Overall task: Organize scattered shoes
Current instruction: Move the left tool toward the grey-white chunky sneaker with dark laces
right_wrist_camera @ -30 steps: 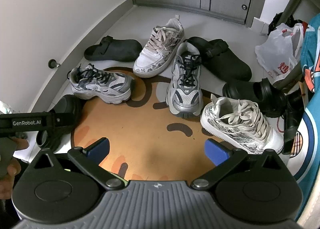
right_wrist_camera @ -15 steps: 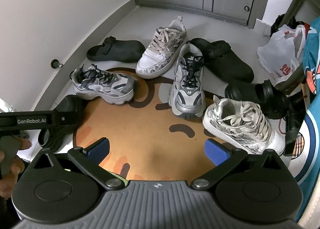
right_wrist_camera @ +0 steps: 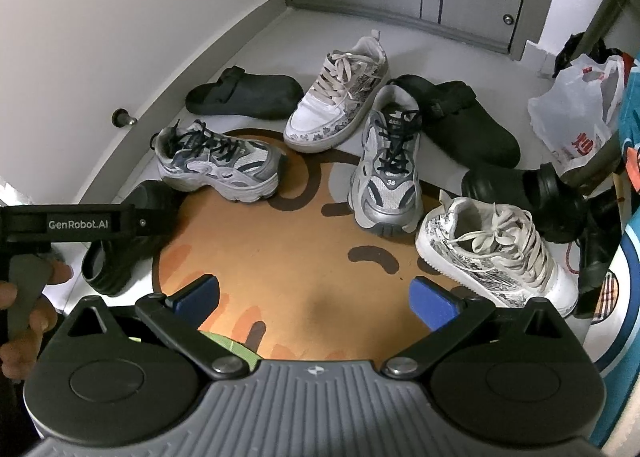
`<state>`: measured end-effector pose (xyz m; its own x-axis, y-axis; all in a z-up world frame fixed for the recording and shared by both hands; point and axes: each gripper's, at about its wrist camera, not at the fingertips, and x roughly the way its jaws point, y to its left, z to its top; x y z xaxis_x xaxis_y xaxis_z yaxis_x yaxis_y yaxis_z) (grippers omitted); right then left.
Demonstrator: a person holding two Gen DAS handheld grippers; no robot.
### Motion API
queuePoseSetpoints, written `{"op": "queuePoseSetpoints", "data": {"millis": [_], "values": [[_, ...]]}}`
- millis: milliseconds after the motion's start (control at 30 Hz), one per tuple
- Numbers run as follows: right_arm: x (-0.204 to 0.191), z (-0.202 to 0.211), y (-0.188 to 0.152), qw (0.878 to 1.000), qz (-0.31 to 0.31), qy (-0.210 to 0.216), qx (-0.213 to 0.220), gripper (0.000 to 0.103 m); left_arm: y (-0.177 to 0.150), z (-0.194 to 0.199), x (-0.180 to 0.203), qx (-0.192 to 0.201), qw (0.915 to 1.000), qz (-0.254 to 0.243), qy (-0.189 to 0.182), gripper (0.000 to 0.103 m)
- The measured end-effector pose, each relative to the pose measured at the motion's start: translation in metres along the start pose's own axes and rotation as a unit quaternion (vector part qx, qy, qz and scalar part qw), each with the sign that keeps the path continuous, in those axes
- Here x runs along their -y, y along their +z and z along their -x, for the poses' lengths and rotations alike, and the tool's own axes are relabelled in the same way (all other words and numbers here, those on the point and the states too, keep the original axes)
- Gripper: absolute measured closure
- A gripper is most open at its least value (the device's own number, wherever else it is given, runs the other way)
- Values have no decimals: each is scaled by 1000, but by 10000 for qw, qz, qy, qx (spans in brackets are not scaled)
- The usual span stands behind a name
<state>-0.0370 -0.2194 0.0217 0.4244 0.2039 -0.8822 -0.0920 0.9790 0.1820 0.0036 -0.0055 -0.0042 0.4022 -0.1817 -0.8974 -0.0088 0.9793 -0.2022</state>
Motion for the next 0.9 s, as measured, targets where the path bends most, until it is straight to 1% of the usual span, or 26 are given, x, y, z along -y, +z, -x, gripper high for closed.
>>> {"op": "queuePoseSetpoints", "data": {"millis": [200,367,467,733,900], "values": [[3,-4,0,10000,-3,-20,-27,0,1,-3,1,-18,10000,3,-16,1],[4,-9,-1,9999,-12,75,-132,0,2,-6,-2,-48,10000,1,-44,1],[3,-9,-1,9999,26,33,-92,0,2,-7,-2,-59,10000,-7,-55,1],[8,-13,0,9997,-95,-153,-175,0,3,-9,-2,-66,9999,-25,-76,1],[3,-13,-1,9998,20,-107,-193,0,4,-9,0,-51,10000,-35,-51,1]]}}
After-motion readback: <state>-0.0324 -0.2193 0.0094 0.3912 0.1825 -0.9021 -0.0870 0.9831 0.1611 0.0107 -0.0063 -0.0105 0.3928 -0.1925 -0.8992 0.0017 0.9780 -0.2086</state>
